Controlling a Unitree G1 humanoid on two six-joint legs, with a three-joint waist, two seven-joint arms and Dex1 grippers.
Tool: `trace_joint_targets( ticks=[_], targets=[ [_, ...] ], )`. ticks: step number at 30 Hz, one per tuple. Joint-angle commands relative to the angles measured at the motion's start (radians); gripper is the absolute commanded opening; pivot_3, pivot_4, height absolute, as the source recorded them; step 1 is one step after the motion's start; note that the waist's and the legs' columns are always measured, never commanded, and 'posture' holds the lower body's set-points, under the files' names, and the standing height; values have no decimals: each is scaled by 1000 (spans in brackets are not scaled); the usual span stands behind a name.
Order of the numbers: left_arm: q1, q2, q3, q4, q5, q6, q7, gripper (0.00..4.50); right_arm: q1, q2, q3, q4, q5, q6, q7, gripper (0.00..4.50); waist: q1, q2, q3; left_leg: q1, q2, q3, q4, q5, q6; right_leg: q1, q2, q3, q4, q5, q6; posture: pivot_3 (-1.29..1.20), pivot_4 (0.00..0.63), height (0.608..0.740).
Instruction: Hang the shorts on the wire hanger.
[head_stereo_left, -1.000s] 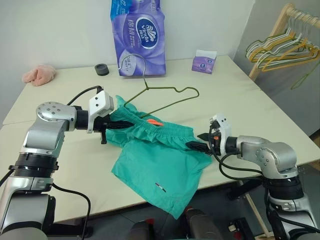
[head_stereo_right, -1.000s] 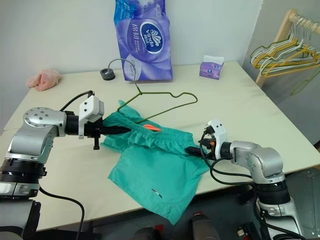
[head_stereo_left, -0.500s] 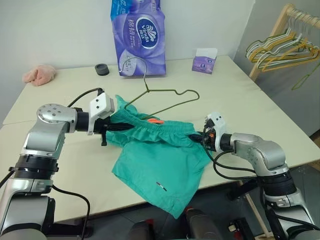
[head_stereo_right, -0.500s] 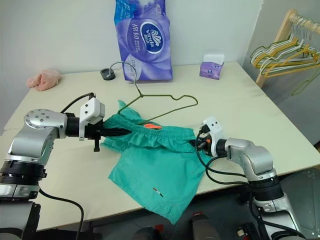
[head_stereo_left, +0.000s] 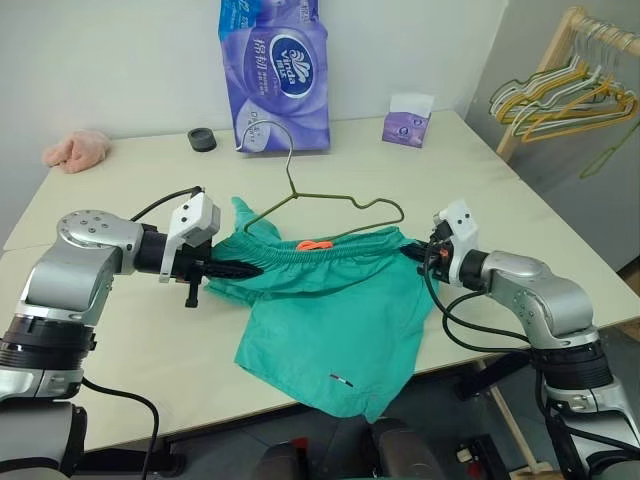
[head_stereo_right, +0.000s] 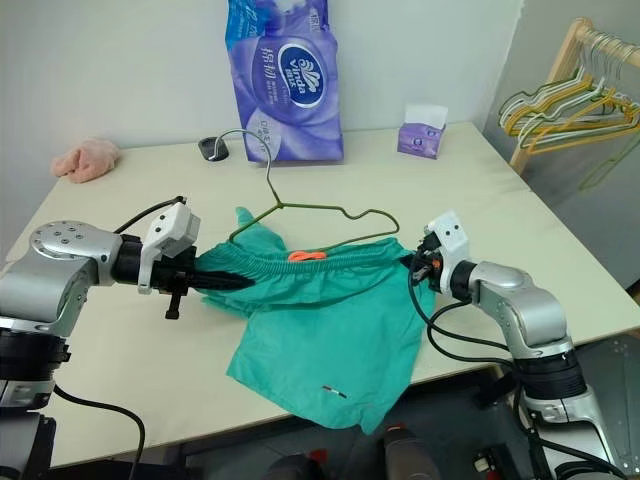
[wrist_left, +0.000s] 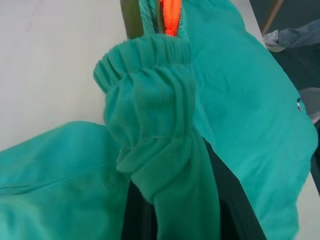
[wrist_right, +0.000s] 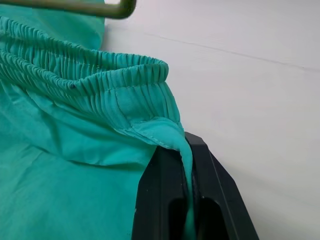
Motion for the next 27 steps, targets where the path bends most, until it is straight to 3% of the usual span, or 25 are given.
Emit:
trace_joint_targets(
  ticks=[1,17,27],
  targets=[
    [-1,60,23,4,15,-5,-19,2,-12,-56,-106,16,-38,-23,-54,0,2,0,0,0,0,0,0,0,0,0,0,0,0,0,0,-181,95,740],
    [2,73,-2,50,69,-59,52,2,-8,-83,-138,3,-54,-121,-105,0,1,0,0,0,0,0,0,0,0,0,0,0,0,0,0,-185,98,740],
    [4,74,-6,39,49,-21,62,2,-20,-85,-170,80,-120,-261,-234,0,1,0,0,0,0,0,0,0,0,0,0,0,0,0,0,-187,100,740]
  ],
)
